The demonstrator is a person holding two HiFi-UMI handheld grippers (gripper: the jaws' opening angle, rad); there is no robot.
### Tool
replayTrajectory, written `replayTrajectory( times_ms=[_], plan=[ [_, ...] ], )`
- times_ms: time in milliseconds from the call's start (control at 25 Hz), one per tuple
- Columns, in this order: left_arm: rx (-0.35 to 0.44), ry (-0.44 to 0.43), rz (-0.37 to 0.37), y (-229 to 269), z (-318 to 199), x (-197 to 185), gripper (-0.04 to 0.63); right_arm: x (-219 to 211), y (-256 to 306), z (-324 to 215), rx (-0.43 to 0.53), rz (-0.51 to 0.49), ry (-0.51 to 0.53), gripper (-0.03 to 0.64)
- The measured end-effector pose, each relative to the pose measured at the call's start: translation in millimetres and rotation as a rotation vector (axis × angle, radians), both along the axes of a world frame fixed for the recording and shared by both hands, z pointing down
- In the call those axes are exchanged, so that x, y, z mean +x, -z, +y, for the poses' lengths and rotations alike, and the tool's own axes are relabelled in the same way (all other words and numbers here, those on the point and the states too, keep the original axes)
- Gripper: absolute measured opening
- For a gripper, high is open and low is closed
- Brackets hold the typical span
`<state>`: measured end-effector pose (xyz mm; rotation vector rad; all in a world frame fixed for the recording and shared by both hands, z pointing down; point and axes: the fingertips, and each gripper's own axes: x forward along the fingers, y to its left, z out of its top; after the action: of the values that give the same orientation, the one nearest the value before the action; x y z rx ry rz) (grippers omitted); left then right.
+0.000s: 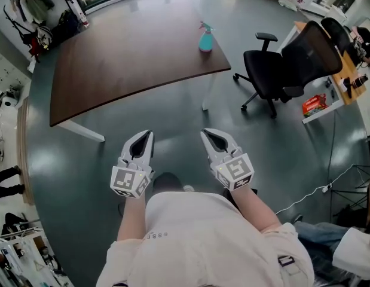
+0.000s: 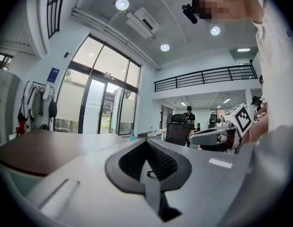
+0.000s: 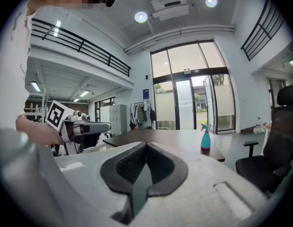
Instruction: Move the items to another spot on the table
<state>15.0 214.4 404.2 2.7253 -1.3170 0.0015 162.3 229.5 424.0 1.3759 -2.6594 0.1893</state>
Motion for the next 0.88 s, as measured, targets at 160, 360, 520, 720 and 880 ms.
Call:
replayTrajectory(
  times_ms=[160,360,520,720,880],
  plan=[
    [0.005,-0.045,-0.006,1,-24,25,0.017,28,-10,-23,-0.041,-0.031,-0.063,-0.009],
    [-0.006,-0.108,0.011,-8,-77,42,0.017,39,-12,-69,-0.036,-0.037,-0.11,-0.009],
    [-0.014,-0.155,0.025,-13,-141,56,0.017,50,-14,-123,-0.037,-0.031,-0.156,-0.009],
    [-0.012,-0.207,0.041,-3,-232,71,0.017,62,-8,-210,-0.033,-0.004,-0.193,-0.009],
    [0.003,-0.267,0.035,3,-295,86,0.017,72,2,-277,-0.013,-0.026,-0.231,-0.009]
  ],
)
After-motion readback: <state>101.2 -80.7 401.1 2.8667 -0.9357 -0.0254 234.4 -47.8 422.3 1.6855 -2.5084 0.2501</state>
